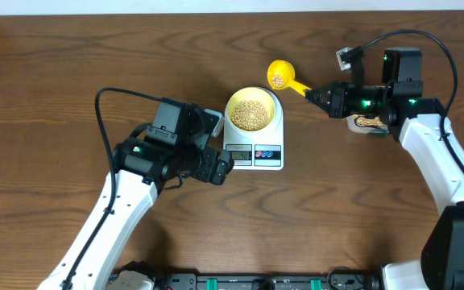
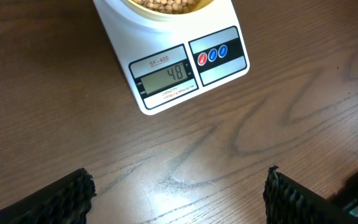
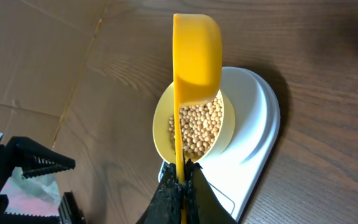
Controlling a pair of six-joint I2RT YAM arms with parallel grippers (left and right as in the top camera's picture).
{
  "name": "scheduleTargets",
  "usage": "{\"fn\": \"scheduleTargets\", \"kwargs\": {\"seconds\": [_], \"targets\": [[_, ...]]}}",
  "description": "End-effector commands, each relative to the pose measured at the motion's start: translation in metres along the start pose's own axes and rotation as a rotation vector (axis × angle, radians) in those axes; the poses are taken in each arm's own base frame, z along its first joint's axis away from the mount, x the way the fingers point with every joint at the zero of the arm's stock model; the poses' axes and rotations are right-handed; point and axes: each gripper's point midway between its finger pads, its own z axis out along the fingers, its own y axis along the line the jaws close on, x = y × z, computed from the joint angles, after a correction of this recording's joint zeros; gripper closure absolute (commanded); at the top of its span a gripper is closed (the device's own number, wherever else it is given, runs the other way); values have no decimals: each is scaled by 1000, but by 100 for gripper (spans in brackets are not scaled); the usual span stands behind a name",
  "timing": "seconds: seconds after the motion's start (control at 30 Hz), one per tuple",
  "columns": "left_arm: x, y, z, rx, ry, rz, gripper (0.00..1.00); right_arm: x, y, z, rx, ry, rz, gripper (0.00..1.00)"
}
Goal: Scoop item into bowl and weigh 50g on scale
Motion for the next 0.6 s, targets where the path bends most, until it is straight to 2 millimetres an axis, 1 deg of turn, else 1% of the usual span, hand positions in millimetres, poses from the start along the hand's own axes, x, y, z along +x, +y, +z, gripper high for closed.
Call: {"fn": "scheduleTargets", "kwargs": {"seconds": [0.0, 0.27, 0.47, 0.57], "targets": [[2, -1, -2, 7, -4, -7, 11, -3, 1, 3, 0, 3, -36, 99], [2, -1, -2, 7, -4, -7, 11, -4, 1, 3, 0, -1, -41, 99], [2, -1, -2, 7, -4, -7, 11, -13, 2, 2, -8, -32, -73, 99], [2, -1, -2, 7, -4, -7, 11, -13, 6, 5, -16, -31, -85, 99]]}}
